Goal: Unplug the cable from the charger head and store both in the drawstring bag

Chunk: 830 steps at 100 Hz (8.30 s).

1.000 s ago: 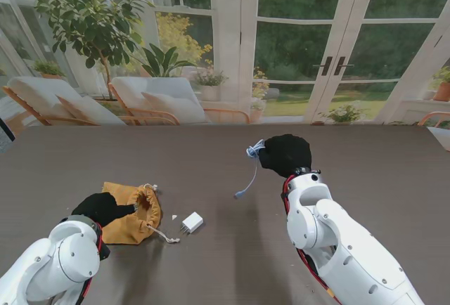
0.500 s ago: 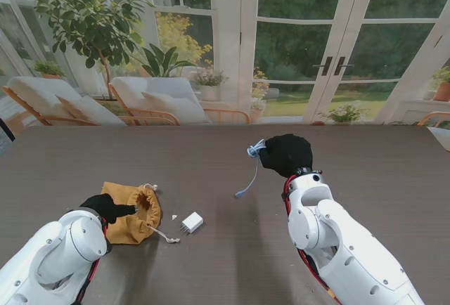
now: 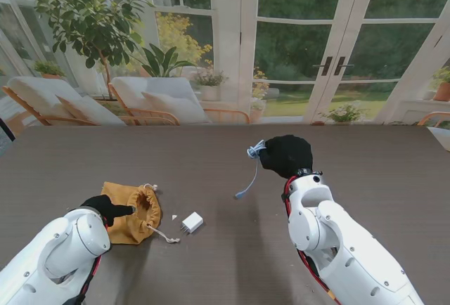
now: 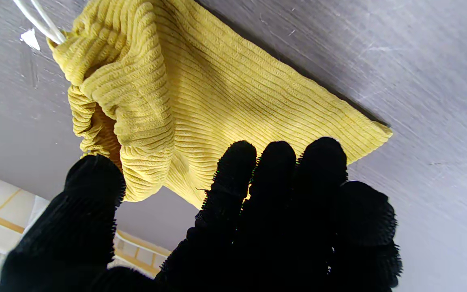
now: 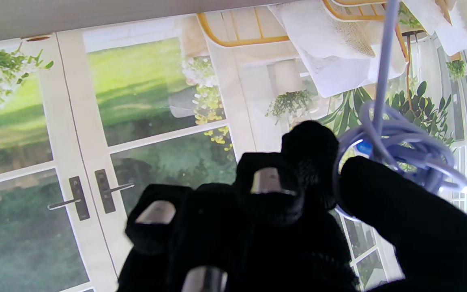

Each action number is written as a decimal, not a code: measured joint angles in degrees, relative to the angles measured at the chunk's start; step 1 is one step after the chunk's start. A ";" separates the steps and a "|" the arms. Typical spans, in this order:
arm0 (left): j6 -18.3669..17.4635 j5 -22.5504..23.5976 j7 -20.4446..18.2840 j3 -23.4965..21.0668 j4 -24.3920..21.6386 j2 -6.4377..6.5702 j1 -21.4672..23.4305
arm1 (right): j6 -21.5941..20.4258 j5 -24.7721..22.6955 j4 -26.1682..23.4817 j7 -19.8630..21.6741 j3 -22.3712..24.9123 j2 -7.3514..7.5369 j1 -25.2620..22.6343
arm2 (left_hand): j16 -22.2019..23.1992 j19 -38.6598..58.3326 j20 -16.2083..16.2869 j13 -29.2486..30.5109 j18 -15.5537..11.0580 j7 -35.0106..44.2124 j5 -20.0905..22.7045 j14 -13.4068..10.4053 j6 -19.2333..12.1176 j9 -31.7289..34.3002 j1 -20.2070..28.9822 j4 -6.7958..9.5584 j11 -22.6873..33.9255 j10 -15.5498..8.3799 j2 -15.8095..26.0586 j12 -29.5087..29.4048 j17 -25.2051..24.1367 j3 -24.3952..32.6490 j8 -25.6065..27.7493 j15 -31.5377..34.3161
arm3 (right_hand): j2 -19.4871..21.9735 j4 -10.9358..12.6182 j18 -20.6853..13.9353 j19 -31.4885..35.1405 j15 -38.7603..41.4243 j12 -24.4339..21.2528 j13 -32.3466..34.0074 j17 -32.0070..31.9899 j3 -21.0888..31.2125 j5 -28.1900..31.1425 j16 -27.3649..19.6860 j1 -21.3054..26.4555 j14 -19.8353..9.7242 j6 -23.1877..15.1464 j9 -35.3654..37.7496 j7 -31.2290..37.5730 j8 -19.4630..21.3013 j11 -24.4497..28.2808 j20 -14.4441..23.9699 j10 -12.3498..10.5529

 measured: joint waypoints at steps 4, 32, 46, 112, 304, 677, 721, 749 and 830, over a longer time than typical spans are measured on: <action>-0.76 -0.56 0.13 0.00 0.78 -0.03 -0.43 | 0.00 0.01 -0.03 0.00 -0.02 0.00 -0.01 | 0.00 1.12 -0.02 0.47 0.01 2.04 0.37 -0.19 -0.40 0.60 0.01 0.00 0.98 -0.48 0.00 0.89 0.77 1.02 1.02 0.73 | 0.00 0.00 0.00 0.00 0.00 0.00 0.00 0.00 0.00 0.00 0.00 0.00 0.00 0.00 0.00 0.00 0.00 0.00 0.00 0.00; -2.61 -2.56 2.45 0.27 3.87 -0.69 -2.31 | 0.04 0.00 -0.06 0.15 -0.08 0.00 -0.06 | 0.00 4.93 -0.81 4.91 0.00 10.38 2.53 -2.04 -2.64 5.20 -1.32 0.09 6.31 -2.95 0.00 5.66 4.74 2.61 5.04 5.32 | 0.00 0.00 0.00 0.00 0.00 0.00 0.00 0.00 0.00 0.00 0.00 0.00 0.00 0.00 0.00 0.00 0.00 0.01 0.00 0.00; -2.75 -2.52 1.40 1.05 4.85 -0.56 -3.50 | 0.08 0.00 -0.06 0.22 -0.08 0.01 -0.09 | 0.00 5.54 -0.98 5.17 -0.02 10.85 2.51 -2.26 -2.80 5.79 -2.98 0.09 6.86 -3.27 0.00 6.92 5.31 1.65 5.24 6.32 | 0.00 0.00 0.00 0.00 0.00 0.00 0.00 0.00 0.00 0.00 0.00 0.00 0.00 0.00 0.00 0.00 0.01 0.01 0.00 0.00; -3.83 -3.82 -1.71 8.13 13.37 0.38 -11.52 | 0.10 0.31 -0.39 0.49 0.00 0.01 -0.54 | 0.00 6.38 -2.82 6.50 -0.38 11.15 4.86 -2.90 -3.86 7.49 -1.76 0.35 6.70 -4.13 0.00 7.15 6.14 -2.79 5.36 6.34 | 0.00 0.00 0.00 0.01 0.00 0.00 0.00 0.00 -0.01 0.00 0.00 0.00 0.00 0.00 0.00 0.00 0.02 0.02 0.00 0.00; -28.43 -8.63 6.80 -4.02 -1.17 -2.50 -1.89 | 2.61 0.48 -4.47 0.64 -0.58 -0.22 -0.72 | 2.52 15.30 -10.01 13.91 -3.92 33.22 10.80 -10.85 -9.34 14.72 8.69 0.85 32.75 -10.56 0.60 23.02 18.65 13.21 23.56 34.72 | 0.01 0.00 0.00 0.01 0.00 0.00 0.00 0.00 -0.03 0.00 0.00 0.00 0.00 0.00 0.00 0.00 0.11 0.04 0.00 -0.01; -26.58 -30.06 0.62 12.85 4.21 -3.61 -22.99 | -3.61 -4.39 -7.62 -0.99 -7.73 -0.13 0.52 | 1.24 17.31 -14.83 14.23 -5.53 34.02 11.03 -12.17 -10.28 14.72 8.63 2.03 34.73 -11.54 0.45 20.55 21.69 13.24 23.68 35.90 | 0.09 0.02 -0.09 0.01 0.00 0.00 0.00 0.00 -0.12 0.00 0.00 -0.16 -0.13 -0.18 0.00 0.00 0.34 0.07 0.00 -0.08; -27.96 -30.26 -0.19 12.58 3.50 -3.53 -22.74 | -4.04 -4.21 -7.72 3.25 -8.78 0.56 0.61 | 1.24 17.31 -14.82 14.23 -5.52 34.03 11.02 -12.17 -10.28 14.72 8.68 2.03 34.73 -11.55 0.45 20.54 21.70 12.63 23.68 35.90 | 0.75 0.04 -0.29 0.01 0.00 0.00 0.00 0.00 -0.13 -0.52 0.00 -0.51 -0.35 -0.27 0.00 0.00 0.38 0.07 -0.01 -0.24; -28.52 -30.37 -1.01 12.40 2.76 -3.34 -22.19 | -2.20 -4.69 -8.68 8.08 -8.69 1.05 1.36 | 1.24 17.31 -14.80 14.23 -5.52 34.04 10.99 -12.17 -10.28 14.72 8.70 2.05 34.73 -11.55 0.46 20.54 21.69 12.62 23.68 35.90 | 1.45 0.07 -0.76 0.01 -0.03 0.00 0.00 0.00 -1.52 -1.15 0.00 -0.24 -0.77 -0.41 0.00 0.00 0.57 0.07 -0.04 -0.62; -30.08 -31.18 -1.18 11.51 1.97 -3.13 -20.99 | -3.01 -8.89 -9.39 10.72 -7.62 2.15 2.14 | 1.23 17.31 -14.10 14.23 -5.51 34.05 10.94 -12.17 -10.28 14.72 9.89 2.05 34.67 -11.55 0.50 20.78 21.58 11.44 23.68 35.90 | -10.99 -0.45 -4.78 0.02 -2.61 0.00 0.00 0.00 -5.04 -17.86 -2.58 0.32 -4.45 2.80 -0.06 -4.27 -12.05 -9.43 -2.97 -4.12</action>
